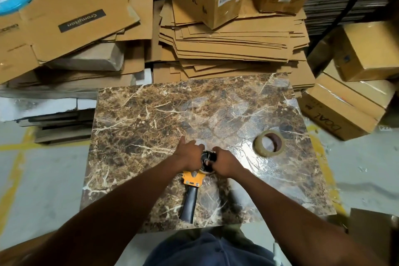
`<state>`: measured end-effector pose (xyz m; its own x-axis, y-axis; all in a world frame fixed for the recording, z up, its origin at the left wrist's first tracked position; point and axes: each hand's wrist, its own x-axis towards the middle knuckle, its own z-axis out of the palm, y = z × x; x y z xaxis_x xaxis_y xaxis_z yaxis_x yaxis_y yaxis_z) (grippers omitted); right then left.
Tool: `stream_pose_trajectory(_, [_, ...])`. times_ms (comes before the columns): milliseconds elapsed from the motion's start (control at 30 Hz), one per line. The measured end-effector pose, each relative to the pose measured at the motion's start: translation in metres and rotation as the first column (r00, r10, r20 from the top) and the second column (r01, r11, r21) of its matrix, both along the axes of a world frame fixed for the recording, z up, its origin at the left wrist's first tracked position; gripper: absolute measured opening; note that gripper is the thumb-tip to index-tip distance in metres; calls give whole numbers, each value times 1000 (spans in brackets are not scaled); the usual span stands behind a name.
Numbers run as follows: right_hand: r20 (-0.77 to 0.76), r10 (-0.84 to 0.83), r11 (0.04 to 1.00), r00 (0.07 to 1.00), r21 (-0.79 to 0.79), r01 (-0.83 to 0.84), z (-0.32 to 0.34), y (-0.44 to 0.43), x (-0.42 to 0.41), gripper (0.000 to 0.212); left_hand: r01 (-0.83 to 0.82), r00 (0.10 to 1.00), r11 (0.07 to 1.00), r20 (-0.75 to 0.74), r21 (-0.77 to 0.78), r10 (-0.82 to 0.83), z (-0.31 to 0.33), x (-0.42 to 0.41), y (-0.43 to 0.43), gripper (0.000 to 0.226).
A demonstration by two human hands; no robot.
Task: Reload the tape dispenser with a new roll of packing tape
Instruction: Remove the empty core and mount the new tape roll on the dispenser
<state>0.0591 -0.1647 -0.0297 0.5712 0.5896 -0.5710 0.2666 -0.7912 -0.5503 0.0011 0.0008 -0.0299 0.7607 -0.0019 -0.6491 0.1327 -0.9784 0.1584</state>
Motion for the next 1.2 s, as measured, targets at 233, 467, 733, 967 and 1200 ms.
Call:
stream_pose_trajectory(233, [-41, 135, 980, 990, -141, -139, 3, 20, 13, 10, -60, 998, 998, -7, -30, 60, 0, 4, -10, 50])
stream_pose_trajectory(467, [138, 142, 981, 980, -149, -121, -10, 16, -2, 24, -100, 994, 992, 25, -75, 103, -4, -5, -11, 84])
stream_pose_trajectory(733, [261, 35, 996, 965, -94, -11, -29, 20, -25, 46, -51, 997, 997, 55, -52, 54, -10, 1, -15, 58])
stream_pose_trajectory(967, [226, -91, 994, 970, -41, 102, -33, 22, -25, 59, -7, 995, 1000, 104, -20, 9, -14, 1, -16, 53])
stream_pose_trajectory(1200, [255, -53, 990, 966, -114, 84, -48, 21, -31, 63, -6, 999, 1000, 45, 11, 5, -12, 4, -18, 72])
